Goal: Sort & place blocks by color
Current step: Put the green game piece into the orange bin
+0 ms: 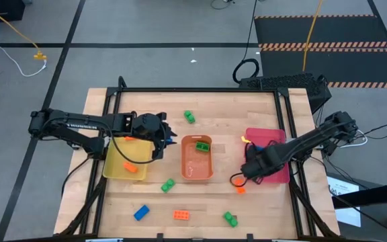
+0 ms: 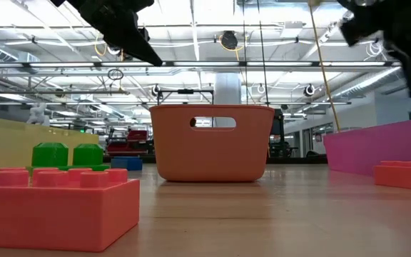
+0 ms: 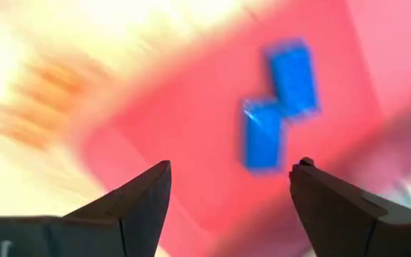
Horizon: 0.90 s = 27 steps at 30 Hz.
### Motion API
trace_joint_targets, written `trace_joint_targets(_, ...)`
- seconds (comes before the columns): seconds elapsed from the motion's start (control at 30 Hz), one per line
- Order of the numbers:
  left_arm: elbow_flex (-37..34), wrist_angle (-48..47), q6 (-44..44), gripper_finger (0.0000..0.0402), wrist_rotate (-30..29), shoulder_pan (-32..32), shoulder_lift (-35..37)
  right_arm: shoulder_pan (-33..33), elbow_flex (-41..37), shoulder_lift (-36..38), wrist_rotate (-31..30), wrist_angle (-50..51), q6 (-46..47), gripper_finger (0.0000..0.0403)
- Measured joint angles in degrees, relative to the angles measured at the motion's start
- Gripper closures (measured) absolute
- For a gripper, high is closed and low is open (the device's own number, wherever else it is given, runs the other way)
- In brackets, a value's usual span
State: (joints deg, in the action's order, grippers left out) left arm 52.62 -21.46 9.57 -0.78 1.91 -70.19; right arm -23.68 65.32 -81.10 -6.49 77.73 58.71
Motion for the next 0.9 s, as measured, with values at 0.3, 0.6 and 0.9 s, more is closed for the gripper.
trace_joint_targets(0.3,0.0,0.04,-1.12,0.0266,-7.99,0.0,0.0,2.98,0.7,-0.72,-3.0,-19.39,-7.55,0.0133)
trace_joint_targets(0.6,0.0,1.19,-5.92,0.0266,-13.22,4.8,-0.03,15.25,0.66,-1.32,-10.13,-23.79,-23.9,0.0133)
trace_joint_targets(0.9,4.82,5.4,6.71,0.0266,-6.95,17.25,-9.45,22.46,0.66,-0.89,-9.81,-30.36,-33.44,0.0133)
